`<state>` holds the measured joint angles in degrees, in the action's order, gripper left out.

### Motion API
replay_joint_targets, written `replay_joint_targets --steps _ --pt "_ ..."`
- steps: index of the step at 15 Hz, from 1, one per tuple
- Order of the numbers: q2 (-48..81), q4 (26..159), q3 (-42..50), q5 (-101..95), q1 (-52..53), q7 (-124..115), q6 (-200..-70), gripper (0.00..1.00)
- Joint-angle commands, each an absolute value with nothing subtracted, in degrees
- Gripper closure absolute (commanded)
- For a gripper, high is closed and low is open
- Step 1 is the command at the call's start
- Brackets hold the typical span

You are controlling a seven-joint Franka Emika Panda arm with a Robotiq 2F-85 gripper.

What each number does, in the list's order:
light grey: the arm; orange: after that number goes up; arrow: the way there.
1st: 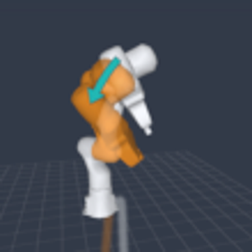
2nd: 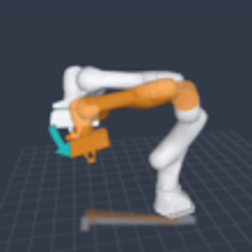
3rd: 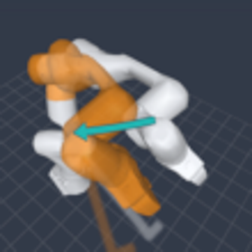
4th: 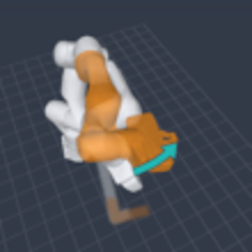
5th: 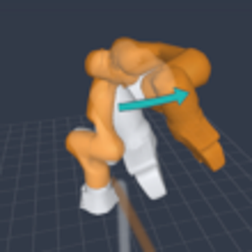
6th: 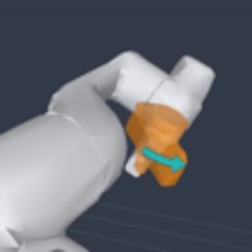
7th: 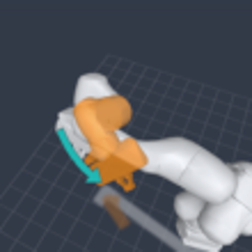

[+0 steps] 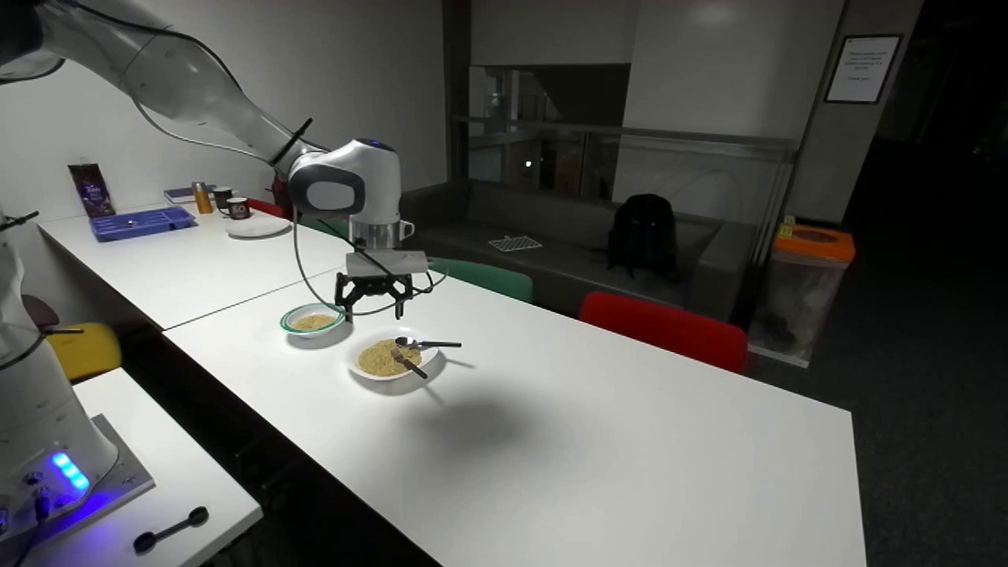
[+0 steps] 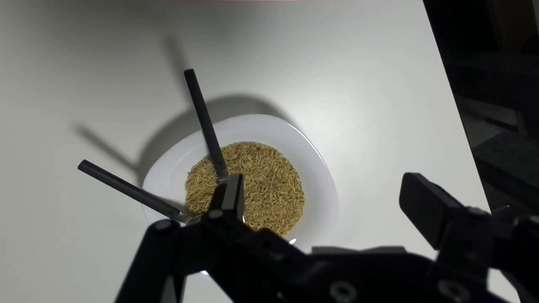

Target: Use the fork to stir the bowl

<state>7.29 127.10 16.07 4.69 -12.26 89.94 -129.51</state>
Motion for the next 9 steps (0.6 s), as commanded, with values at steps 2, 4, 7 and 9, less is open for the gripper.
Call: replay_joint_targets --steps 2,4,7,9 --pt "7.54 126.77 14.93 9.90 -15.95 92.83 -129.05 0.00" --pt "8.02 126.19 14.92 14.42 -17.19 94.25 -128.21 0.00" --pt "9.17 125.30 14.68 20.09 -18.44 97.17 -127.25 0.00" --pt "10.23 124.42 14.46 21.93 -18.92 99.68 -126.10 0.00"
